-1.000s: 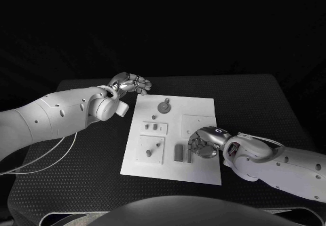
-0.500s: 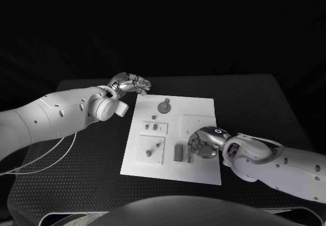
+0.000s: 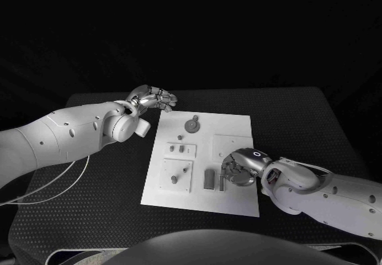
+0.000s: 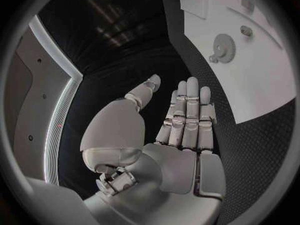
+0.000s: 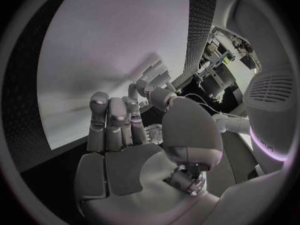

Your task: Assemble the parts on the task board

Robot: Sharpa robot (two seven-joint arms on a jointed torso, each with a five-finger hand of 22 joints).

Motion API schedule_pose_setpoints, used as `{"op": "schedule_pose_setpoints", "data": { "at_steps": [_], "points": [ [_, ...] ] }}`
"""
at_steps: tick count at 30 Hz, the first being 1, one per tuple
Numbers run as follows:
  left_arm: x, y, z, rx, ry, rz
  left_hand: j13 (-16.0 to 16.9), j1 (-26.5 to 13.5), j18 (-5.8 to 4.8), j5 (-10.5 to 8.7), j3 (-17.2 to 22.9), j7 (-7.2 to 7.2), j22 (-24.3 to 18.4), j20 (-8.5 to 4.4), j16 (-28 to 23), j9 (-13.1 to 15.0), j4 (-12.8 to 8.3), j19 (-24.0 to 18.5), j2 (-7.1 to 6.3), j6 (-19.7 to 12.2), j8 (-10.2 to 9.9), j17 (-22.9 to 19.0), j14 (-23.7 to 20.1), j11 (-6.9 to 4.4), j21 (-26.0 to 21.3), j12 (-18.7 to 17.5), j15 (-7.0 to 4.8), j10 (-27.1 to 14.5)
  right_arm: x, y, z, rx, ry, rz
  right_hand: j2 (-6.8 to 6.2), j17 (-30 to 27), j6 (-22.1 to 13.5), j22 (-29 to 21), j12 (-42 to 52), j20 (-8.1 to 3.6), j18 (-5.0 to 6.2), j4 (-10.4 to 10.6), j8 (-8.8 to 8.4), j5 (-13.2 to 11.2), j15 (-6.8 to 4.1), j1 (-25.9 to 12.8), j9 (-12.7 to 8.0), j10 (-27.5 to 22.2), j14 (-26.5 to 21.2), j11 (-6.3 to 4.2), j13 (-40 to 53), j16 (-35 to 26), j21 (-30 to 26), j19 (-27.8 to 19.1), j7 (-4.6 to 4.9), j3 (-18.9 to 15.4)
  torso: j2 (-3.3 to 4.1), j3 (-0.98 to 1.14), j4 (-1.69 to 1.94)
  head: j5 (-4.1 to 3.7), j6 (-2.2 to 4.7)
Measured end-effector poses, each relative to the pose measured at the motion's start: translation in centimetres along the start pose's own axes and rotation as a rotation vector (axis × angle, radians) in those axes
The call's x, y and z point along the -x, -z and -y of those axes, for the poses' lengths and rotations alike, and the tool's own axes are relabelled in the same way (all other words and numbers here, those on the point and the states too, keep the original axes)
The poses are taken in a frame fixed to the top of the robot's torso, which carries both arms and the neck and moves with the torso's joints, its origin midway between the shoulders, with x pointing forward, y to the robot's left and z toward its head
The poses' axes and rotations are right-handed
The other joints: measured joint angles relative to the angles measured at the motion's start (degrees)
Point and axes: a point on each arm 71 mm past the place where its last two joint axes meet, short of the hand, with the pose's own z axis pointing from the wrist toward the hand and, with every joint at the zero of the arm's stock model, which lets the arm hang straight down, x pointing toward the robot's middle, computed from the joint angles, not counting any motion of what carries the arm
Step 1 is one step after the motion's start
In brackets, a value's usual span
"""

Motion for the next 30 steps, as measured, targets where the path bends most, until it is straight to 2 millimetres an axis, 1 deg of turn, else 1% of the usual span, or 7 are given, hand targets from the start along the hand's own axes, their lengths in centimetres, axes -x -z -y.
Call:
{"op": "schedule_pose_setpoints", "data": {
  "at_steps": [4,9,14,20,24,28,30],
  "points": [
    [0.0,0.0,0.0,0.0,0.0,0.0,0.0,0.0,0.0,0.0,0.0,0.0,0.0,0.0,0.0,0.0,0.0,0.0,0.0,0.0,0.0,0.0,0.0,0.0,0.0,0.0,0.0,0.0,0.1,0.0,0.1,-0.005,-0.004,0.012,-0.74,-0.1,0.0,-0.1,0.0,0.0,0.0,0.3,0.0,0.0,0.0,-0.7,-0.1,0.0,0.0,0.0,0.0,0.0,0.0,0.0,0.0,0.0,0.0,0.01,0.02,-0.01,0.0],
    [0.0,0.0,0.0,0.0,0.0,0.0,0.0,0.0,0.0,0.0,0.0,0.0,0.0,0.0,0.0,0.0,0.0,0.0,0.0,0.0,0.0,0.0,0.0,0.0,0.0,0.0,0.0,0.0,0.4,0.3,0.6,-0.021,-0.038,0.047,-2.84,-0.3,-0.8,-0.3,-0.2,0.0,0.01,1.3,-1.16,0.0,0.0,-1.3,-0.5,-0.1,0.0,0.07,-0.1,-0.8,0.0,0.0,0.16,-0.1,-0.02,0.01,0.02,-0.04,0.0],
    [-0.1,-0.1,0.0,-0.001,-0.001,0.0,0.0,0.0,0.0,0.0,0.0,0.0,0.0,0.0,0.0,0.0,0.0,0.0,0.0,0.0,0.0,0.0,0.0,0.0,0.0,0.0,0.0,0.0,1.2,0.8,1.5,-0.031,-0.14,0.088,-3.44,-0.5,-3.7,-0.5,-0.4,-0.22,0.05,1.4,-2.87,0.0,0.49,-1.9,-1.1,-1.3,-0.7,1.25,-0.1,-1.3,-0.4,-0.2,0.76,-2.1,-0.09,0.01,-0.01,-0.16,0.31],
    [-0.2,-0.3,0.1,-0.004,-0.002,0.001,0.0,0.0,0.0,0.0,0.0,0.0,0.0,0.0,-0.2,0.0,0.0,0.0,0.0,0.0,0.0,0.0,0.0,0.0,0.0,0.0,0.0,0.0,5.0,0.0,4.0,-0.068,-0.284,0.173,-2.72,-0.8,-5.7,-0.7,-1.3,0.24,-0.01,0.3,-3.49,0.4,1.61,-2.6,-1.3,-3.8,-2.9,2.12,-0.1,-2.7,-1.8,-3.2,1.96,-5.6,-0.36,-0.02,-0.02,-0.74,2.27],
    [-0.2,-0.6,0.1,-0.01,-0.002,0.007,0.0,0.0,0.0,0.0,0.1,0.0,0.0,0.0,-0.2,0.1,0.1,0.0,0.0,0.0,0.0,0.2,0.0,0.0,-0.3,0.0,0.0,0.0,7.6,-1.0,7.4,-0.152,-0.394,0.248,-1.4,-1.9,-7.1,-1.3,-3.3,1.67,-0.08,-1.2,-3.8,2.2,2.62,-2.5,-1.4,-7.0,-6.2,2.9,-1.4,-5.4,-4.4,-7.2,3.09,-7.1,-0.83,-0.1,-0.05,-1.21,4.38],
    [0.5,-0.7,0.0,-0.017,0.003,0.028,0.0,-0.2,0.0,0.0,0.2,-0.41,0.0,0.12,-1.3,0.2,0.2,-0.1,0.21,0.4,0.3,0.2,-0.5,0.0,-0.8,0.3,0.53,0.0,9.9,-2.4,10.6,-0.229,-0.525,0.326,0.18,-6.2,-8.4,-4.6,-9.2,4.51,0.09,-2.2,-4.03,4.2,4.14,-2.9,-1.4,-11.5,-11.0,4.02,-6.9,-13.3,-11.4,-12.8,3.98,-8.1,-1.57,-0.2,-0.09,-1.61,6.58],
    [0.9,-0.9,0.0,-0.021,0.009,0.04,-0.1,-0.2,0.0,0.0,0.2,-0.61,0.0,0.76,-2.5,0.2,0.2,-0.8,0.23,0.6,0.3,0.0,-1.3,0.0,-1.6,0.3,1.35,0.0,11.0,-3.1,12.0,-0.262,-0.596,0.366,1.1,-9.5,-9.3,-7.2,-14.2,6.18,0.39,-3.1,-4.03,5.4,5.44,-3.2,-1.1,-13.6,-13.2,4.77,-12.1,-19.5,-16.3,-15.8,4.6,-8.2,-1.97,-0.25,-0.13,-1.7,7.54]
  ]
}}
